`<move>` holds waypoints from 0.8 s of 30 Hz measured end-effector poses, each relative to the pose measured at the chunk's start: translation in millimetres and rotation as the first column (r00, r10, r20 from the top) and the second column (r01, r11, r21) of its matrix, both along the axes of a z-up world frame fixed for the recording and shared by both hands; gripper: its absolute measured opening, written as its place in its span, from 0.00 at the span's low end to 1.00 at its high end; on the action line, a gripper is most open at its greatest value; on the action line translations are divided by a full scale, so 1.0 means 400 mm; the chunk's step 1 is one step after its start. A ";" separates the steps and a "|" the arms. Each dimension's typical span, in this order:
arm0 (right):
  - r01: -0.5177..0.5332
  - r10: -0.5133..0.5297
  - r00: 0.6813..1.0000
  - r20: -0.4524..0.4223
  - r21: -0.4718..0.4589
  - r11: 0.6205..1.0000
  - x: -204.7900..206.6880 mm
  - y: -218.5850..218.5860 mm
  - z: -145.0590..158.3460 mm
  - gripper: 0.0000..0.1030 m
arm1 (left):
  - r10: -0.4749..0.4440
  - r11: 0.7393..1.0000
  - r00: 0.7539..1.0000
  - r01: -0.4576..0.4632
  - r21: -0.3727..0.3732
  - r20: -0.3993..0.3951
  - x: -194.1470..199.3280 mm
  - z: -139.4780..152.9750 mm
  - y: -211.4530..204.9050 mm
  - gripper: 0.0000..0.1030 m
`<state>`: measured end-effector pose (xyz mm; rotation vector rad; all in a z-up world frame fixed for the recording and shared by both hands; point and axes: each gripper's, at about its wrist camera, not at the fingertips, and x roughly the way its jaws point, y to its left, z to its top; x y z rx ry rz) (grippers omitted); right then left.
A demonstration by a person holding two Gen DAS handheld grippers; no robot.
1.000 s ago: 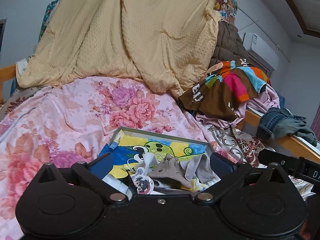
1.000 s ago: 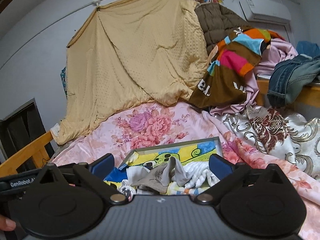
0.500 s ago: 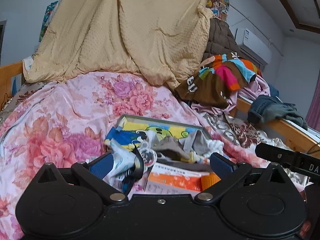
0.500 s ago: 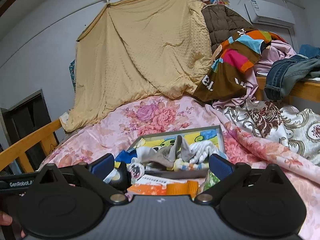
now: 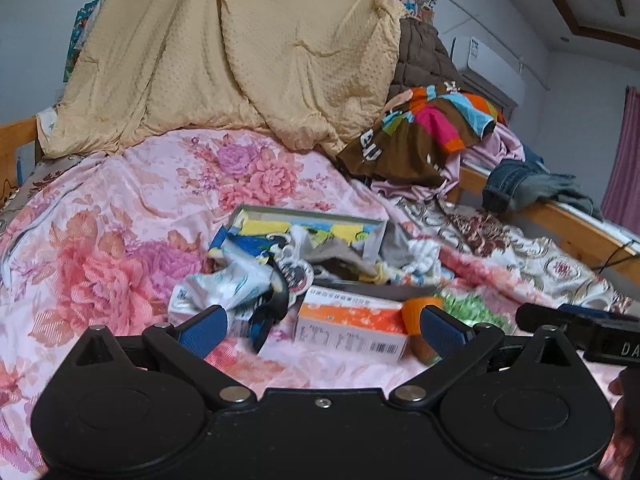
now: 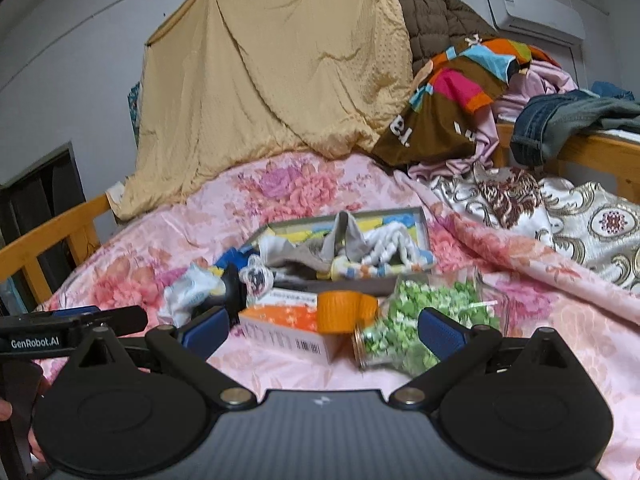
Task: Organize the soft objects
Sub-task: 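Withdraw both tools from the tray back toward the pile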
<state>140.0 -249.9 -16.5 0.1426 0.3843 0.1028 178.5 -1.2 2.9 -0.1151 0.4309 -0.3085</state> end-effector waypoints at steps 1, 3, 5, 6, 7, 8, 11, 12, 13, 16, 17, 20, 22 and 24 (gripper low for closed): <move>-0.002 0.002 1.000 -0.012 -0.004 1.000 0.002 0.002 -0.008 1.00 | 0.003 1.000 1.000 -0.002 0.007 -0.005 0.000 -0.010 0.003 0.99; -0.008 0.007 0.999 -0.036 -0.014 1.000 0.007 0.009 -0.020 1.00 | 0.009 1.000 1.000 -0.009 0.017 -0.017 -0.001 -0.026 0.009 0.99; -0.014 0.012 0.998 -0.057 -0.026 1.000 0.014 0.016 -0.032 1.00 | 0.014 1.000 0.999 -0.013 0.027 -0.031 0.001 -0.042 0.015 0.99; -0.016 0.014 0.998 -0.063 -0.031 0.999 0.016 0.020 -0.036 1.00 | 0.016 0.999 0.999 -0.015 0.031 -0.036 0.001 -0.049 0.018 0.99; -0.018 0.015 0.998 -0.069 -0.037 0.999 0.019 0.025 -0.042 1.00 | 0.019 0.999 0.999 -0.018 0.036 -0.043 0.002 -0.056 0.022 0.99; -0.020 0.017 0.997 -0.073 -0.041 0.999 0.023 0.028 -0.044 1.00 | 0.022 0.999 0.999 -0.020 0.040 -0.049 0.003 -0.063 0.025 0.99; -0.027 0.022 0.996 -0.088 -0.055 0.998 0.032 0.038 -0.056 1.00 | 0.028 0.998 0.997 -0.024 0.050 -0.066 0.006 -0.079 0.033 0.99; -0.028 0.023 0.995 -0.092 -0.058 0.998 0.035 0.039 -0.059 1.00 | 0.029 0.998 0.997 -0.025 0.053 -0.070 0.006 -0.083 0.034 0.99; -0.029 0.023 0.995 -0.096 -0.062 0.998 0.038 0.042 -0.062 1.00 | 0.029 0.998 0.997 -0.025 0.055 -0.074 0.007 -0.087 0.036 0.99; -0.030 0.023 0.994 -0.102 -0.071 0.997 0.044 0.047 -0.067 1.00 | 0.025 0.998 0.996 -0.021 0.057 -0.082 0.004 -0.096 0.038 0.99; -0.029 0.022 0.994 -0.103 -0.073 0.997 0.046 0.049 -0.069 1.00 | 0.023 0.998 0.996 -0.018 0.058 -0.081 0.003 -0.099 0.038 0.99; -0.028 0.020 0.994 -0.106 -0.078 0.997 0.052 0.050 -0.073 1.00 | 0.020 0.998 0.996 -0.015 0.065 -0.082 0.003 -0.107 0.036 0.99; -0.025 0.016 0.994 -0.106 -0.082 0.996 0.056 0.052 -0.074 1.00 | 0.024 0.998 0.996 -0.019 0.066 -0.083 0.006 -0.111 0.039 0.99; -0.021 0.013 0.995 -0.104 -0.083 0.996 0.059 0.053 -0.075 1.00 | 0.031 0.998 0.996 -0.025 0.064 -0.086 0.012 -0.115 0.041 0.99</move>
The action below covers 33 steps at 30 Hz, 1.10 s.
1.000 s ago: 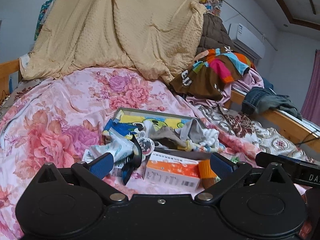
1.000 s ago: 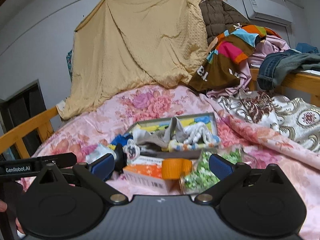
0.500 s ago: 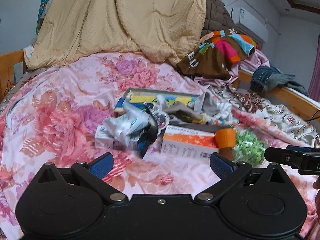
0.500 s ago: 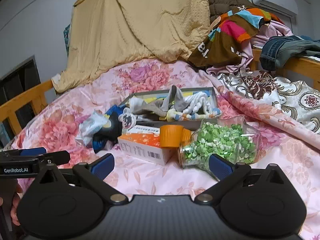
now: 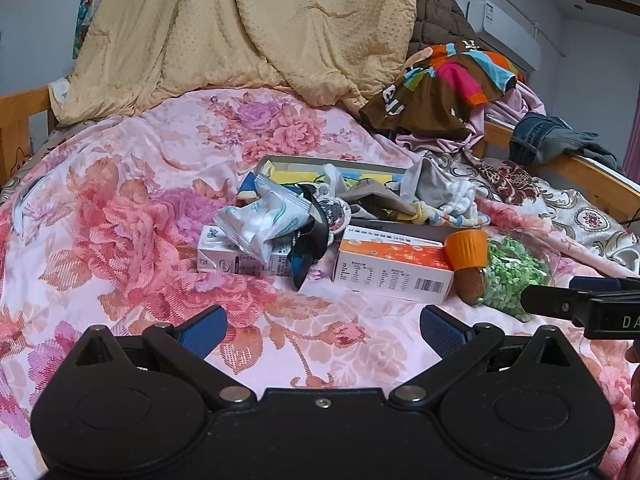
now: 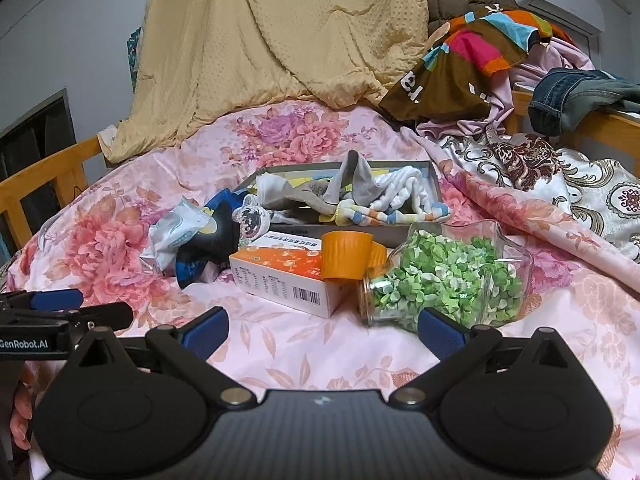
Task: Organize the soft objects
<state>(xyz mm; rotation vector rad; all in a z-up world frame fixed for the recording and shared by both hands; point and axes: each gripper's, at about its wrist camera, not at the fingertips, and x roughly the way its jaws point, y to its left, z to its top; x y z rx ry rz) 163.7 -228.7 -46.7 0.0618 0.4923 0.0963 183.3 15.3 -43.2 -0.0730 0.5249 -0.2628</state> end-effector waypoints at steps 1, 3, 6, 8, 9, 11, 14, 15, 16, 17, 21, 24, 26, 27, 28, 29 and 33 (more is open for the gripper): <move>0.001 -0.001 1.000 0.001 0.000 1.000 0.002 -0.001 0.000 1.00 | 0.003 1.000 1.000 -0.003 0.000 -0.003 0.004 -0.002 0.002 0.99; 0.003 -0.003 1.000 0.005 -0.003 1.000 0.005 -0.001 -0.001 1.00 | 0.011 1.000 1.000 -0.011 0.000 -0.005 0.013 -0.006 0.006 0.99; 0.011 -0.011 1.000 0.012 -0.005 1.000 0.014 0.001 -0.004 1.00 | 0.023 1.000 1.000 -0.023 -0.003 -0.004 0.027 -0.009 0.012 0.99; 0.015 -0.015 1.000 0.022 -0.006 1.000 0.021 0.003 -0.005 1.00 | 0.029 1.000 1.000 -0.029 -0.008 -0.004 0.036 -0.010 0.015 0.99; 0.017 -0.017 0.999 0.027 -0.008 1.000 0.024 0.003 -0.005 1.00 | 0.032 0.999 0.999 -0.032 -0.011 -0.004 0.041 -0.011 0.016 0.99; 0.022 -0.021 0.999 0.039 -0.009 1.000 0.030 0.006 -0.007 1.00 | 0.040 0.999 0.999 -0.040 -0.020 -0.002 0.052 -0.012 0.018 0.99; 0.029 -0.028 0.998 0.054 -0.015 0.999 0.038 0.008 -0.009 1.00 | 0.048 0.998 0.999 -0.048 -0.037 0.001 0.067 -0.012 0.019 0.99; 0.034 -0.033 0.998 0.060 -0.015 0.999 0.043 0.009 -0.010 1.00 | 0.050 0.998 0.999 -0.049 -0.042 0.003 0.072 -0.012 0.019 0.99; 0.039 -0.038 0.997 0.065 -0.015 0.999 0.047 0.010 -0.012 1.00 | 0.050 0.998 0.999 -0.050 -0.047 0.004 0.077 -0.012 0.019 0.99; 0.044 -0.043 0.997 0.069 -0.015 0.999 0.052 0.009 -0.014 1.00 | 0.051 0.997 0.999 -0.050 -0.051 0.007 0.083 -0.013 0.019 0.99; 0.061 -0.060 0.995 0.081 -0.012 0.998 0.074 0.013 -0.020 1.00 | 0.056 0.996 0.998 -0.054 -0.067 0.017 0.107 -0.014 0.016 0.99; 0.066 -0.064 0.994 0.090 -0.018 0.998 0.089 0.017 -0.025 1.00 | 0.059 0.994 0.998 -0.056 -0.093 0.031 0.123 -0.010 0.013 0.99; 0.069 -0.066 0.993 0.095 -0.024 0.997 0.098 0.020 -0.028 1.00 | 0.063 0.993 0.997 -0.058 -0.106 0.041 0.133 -0.008 0.011 0.99; 0.070 -0.067 0.993 0.097 -0.027 0.997 0.103 0.021 -0.030 1.00 | 0.065 0.992 0.997 -0.060 -0.113 0.041 0.140 -0.008 0.012 0.99; 0.071 -0.068 0.993 0.098 -0.029 0.997 0.107 0.022 -0.031 1.00 | 0.068 0.991 0.997 -0.063 -0.120 0.040 0.145 -0.009 0.012 0.99; 0.074 -0.071 0.993 0.100 -0.029 0.997 0.111 0.022 -0.033 1.00 | 0.070 0.990 0.997 -0.065 -0.127 0.039 0.150 -0.010 0.012 0.99; 0.087 -0.083 0.992 0.099 -0.030 0.996 0.129 0.022 -0.040 1.00 | 0.070 0.990 0.997 -0.065 -0.123 0.040 0.169 -0.018 0.009 0.99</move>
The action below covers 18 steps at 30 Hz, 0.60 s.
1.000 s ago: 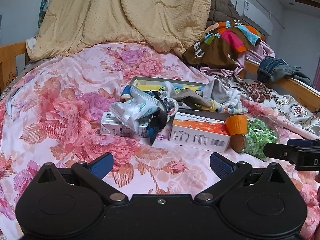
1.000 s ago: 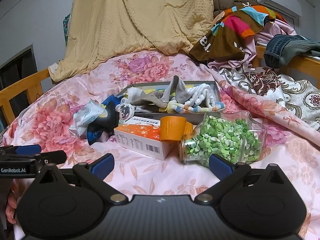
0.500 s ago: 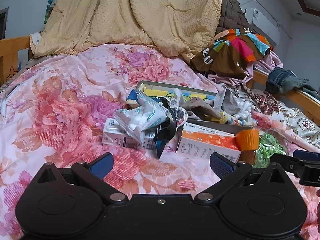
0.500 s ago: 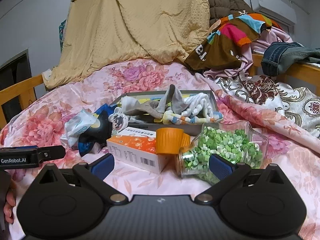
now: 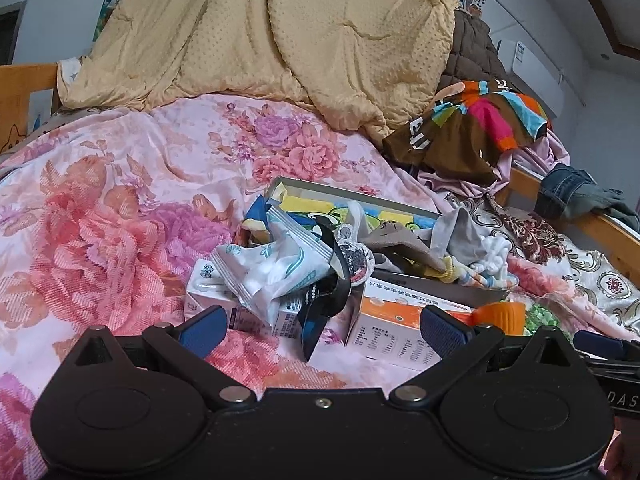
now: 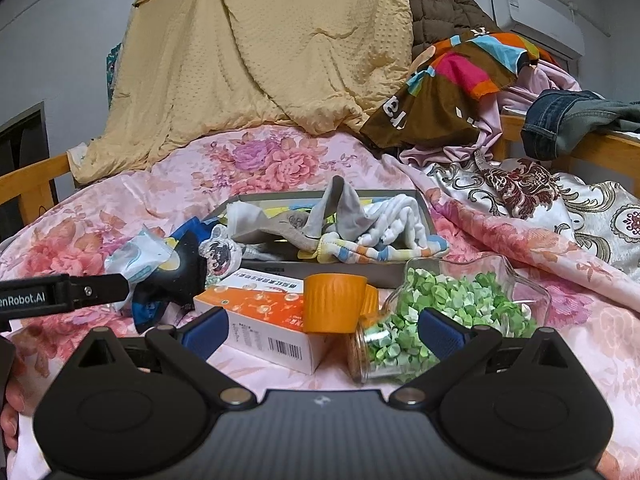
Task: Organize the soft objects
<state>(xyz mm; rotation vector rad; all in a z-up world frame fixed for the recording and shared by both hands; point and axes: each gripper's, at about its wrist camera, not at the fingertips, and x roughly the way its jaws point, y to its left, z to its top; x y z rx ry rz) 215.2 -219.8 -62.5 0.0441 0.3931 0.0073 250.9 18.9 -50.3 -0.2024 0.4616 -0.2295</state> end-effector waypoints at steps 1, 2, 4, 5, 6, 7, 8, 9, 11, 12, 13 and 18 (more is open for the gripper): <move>0.003 -0.003 1.000 -0.002 -0.001 1.000 0.004 0.000 -0.002 1.00 | 0.003 1.000 1.000 -0.003 0.010 0.004 0.003 -0.002 -0.004 0.99; 0.004 -0.004 1.000 -0.002 -0.001 1.000 0.007 0.000 -0.003 1.00 | 0.003 1.000 1.000 -0.003 0.019 0.004 0.005 -0.003 -0.007 0.99; 0.006 -0.006 1.000 0.002 -0.006 1.000 0.014 0.000 -0.005 1.00 | 0.000 0.999 1.000 0.000 0.033 0.011 0.010 -0.004 -0.015 0.99; 0.004 -0.004 1.000 0.005 -0.011 1.000 0.018 0.001 -0.005 1.00 | -0.003 0.999 1.000 0.002 0.037 0.015 0.012 -0.004 -0.018 0.99; 0.004 -0.004 1.000 0.010 -0.019 1.000 0.023 0.001 -0.007 1.00 | -0.006 0.999 1.000 0.005 0.042 0.019 0.015 -0.005 -0.022 0.99; 0.007 -0.006 1.000 0.013 -0.026 1.000 0.027 0.002 -0.009 1.00 | -0.009 0.999 1.000 0.008 0.046 0.022 0.019 -0.006 -0.026 0.99; 0.011 -0.011 1.000 0.014 -0.038 0.999 0.034 0.003 -0.012 1.00 | -0.012 0.999 1.000 0.011 0.046 0.020 0.022 -0.008 -0.028 0.99; 0.015 -0.014 1.000 0.015 -0.047 0.999 0.038 0.005 -0.016 1.00 | -0.013 0.999 1.000 0.012 0.038 0.008 0.030 -0.010 -0.029 0.99; 0.020 -0.019 1.000 0.018 -0.067 0.998 0.045 0.007 -0.022 1.00 | -0.002 1.000 0.999 0.002 -0.015 -0.043 0.049 -0.015 -0.028 0.99; 0.020 -0.018 1.000 0.021 -0.077 0.997 0.049 0.009 -0.025 1.00 | 0.001 0.999 0.998 -0.004 -0.048 -0.062 0.057 -0.020 -0.026 0.99; 0.019 -0.017 1.000 0.024 -0.085 0.996 0.051 0.011 -0.027 1.00 | 0.004 0.997 0.997 -0.009 -0.071 -0.074 0.066 -0.024 -0.025 0.99; -0.019 0.022 0.999 0.025 -0.105 0.994 0.060 0.025 -0.032 1.00 | 0.024 0.994 0.996 -0.033 -0.100 -0.088 0.100 -0.049 -0.026 0.99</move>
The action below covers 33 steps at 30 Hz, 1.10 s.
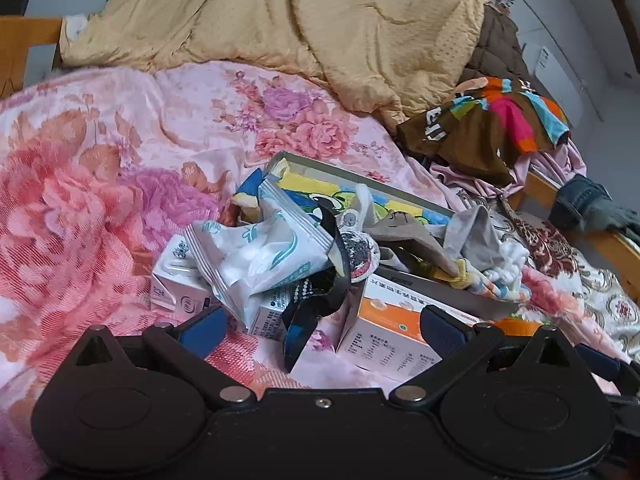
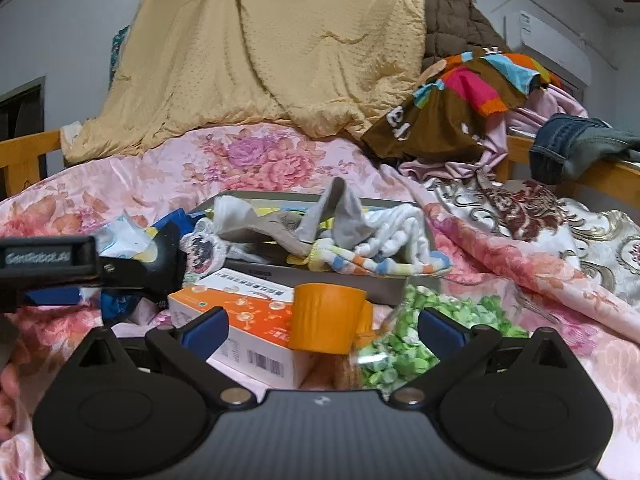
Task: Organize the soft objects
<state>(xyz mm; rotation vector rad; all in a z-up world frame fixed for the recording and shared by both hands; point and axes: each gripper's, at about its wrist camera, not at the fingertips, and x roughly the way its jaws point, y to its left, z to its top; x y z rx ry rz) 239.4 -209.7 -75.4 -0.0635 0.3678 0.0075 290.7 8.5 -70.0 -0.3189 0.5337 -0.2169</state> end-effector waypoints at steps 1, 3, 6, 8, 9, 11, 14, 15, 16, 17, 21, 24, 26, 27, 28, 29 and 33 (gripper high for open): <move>-0.007 0.007 1.000 0.000 -0.004 1.000 0.001 0.003 -0.001 1.00 | -0.001 1.000 1.000 0.001 -0.021 -0.009 0.008 -0.006 0.002 0.99; -0.013 0.013 1.000 -0.001 -0.016 1.000 0.005 0.008 -0.004 1.00 | -0.014 0.998 1.000 0.013 -0.055 -0.020 0.022 -0.014 0.003 0.99; -0.015 0.015 1.000 -0.003 -0.020 1.000 0.012 0.010 -0.009 1.00 | -0.033 0.997 0.999 0.033 -0.066 -0.011 0.030 -0.019 -0.004 0.97; -0.015 0.015 1.000 -0.005 -0.019 1.000 0.017 0.010 -0.013 0.99 | -0.051 0.997 0.999 0.051 -0.060 -0.001 0.032 -0.022 -0.016 0.96; -0.014 0.014 1.000 -0.005 -0.020 1.000 0.019 0.010 -0.015 0.99 | -0.059 0.997 0.998 0.059 -0.056 0.005 0.031 -0.022 -0.021 0.97; -0.014 0.014 1.000 -0.006 -0.023 1.000 0.024 0.012 -0.017 0.99 | -0.069 0.997 0.997 0.070 -0.039 0.022 0.030 -0.022 -0.031 0.97; -0.011 0.011 1.000 0.000 -0.036 0.999 0.024 0.014 -0.021 0.99 | -0.071 0.997 0.997 0.072 -0.039 0.035 0.034 -0.022 -0.039 0.96; -0.011 0.011 1.000 0.002 -0.043 0.999 0.024 0.015 -0.022 0.99 | -0.071 0.996 0.997 0.072 -0.044 0.035 0.035 -0.023 -0.039 0.97; -0.011 0.011 1.000 0.005 -0.048 0.999 0.025 0.016 -0.023 0.99 | -0.069 0.996 0.997 0.070 -0.050 0.033 0.038 -0.025 -0.039 0.96; -0.010 0.011 1.000 0.007 -0.052 0.999 0.025 0.017 -0.024 0.98 | -0.068 0.996 0.997 0.070 -0.059 0.030 0.040 -0.025 -0.036 0.95; -0.003 0.004 1.000 0.014 -0.061 0.998 0.029 0.017 -0.028 0.94 | -0.067 0.992 0.998 0.069 -0.102 0.023 0.047 -0.028 -0.023 0.85; -0.002 0.003 1.000 0.015 -0.059 0.998 0.032 0.015 -0.028 0.88 | -0.057 0.992 0.998 0.059 -0.114 0.022 0.047 -0.028 -0.019 0.78; -0.006 0.007 1.000 0.015 -0.052 0.999 0.033 0.014 -0.027 0.84 | -0.052 0.992 0.998 0.054 -0.110 0.024 0.045 -0.027 -0.020 0.70; -0.010 0.011 1.000 0.016 -0.049 0.999 0.033 0.013 -0.026 0.83 | -0.053 0.993 0.998 0.056 -0.106 0.024 0.045 -0.027 -0.022 0.62; -0.011 0.012 1.000 0.017 -0.050 0.999 0.034 0.013 -0.026 0.82 | -0.057 0.993 0.998 0.059 -0.102 0.021 0.045 -0.027 -0.023 0.57; -0.010 0.011 1.000 0.019 -0.051 0.999 0.035 0.013 -0.026 0.80 | -0.061 0.993 0.998 0.062 -0.096 0.014 0.045 -0.029 -0.025 0.49; 0.000 0.001 1.000 0.018 -0.048 0.999 0.037 0.011 -0.026 0.72 | -0.063 0.994 0.998 0.063 -0.095 0.010 0.045 -0.033 -0.023 0.44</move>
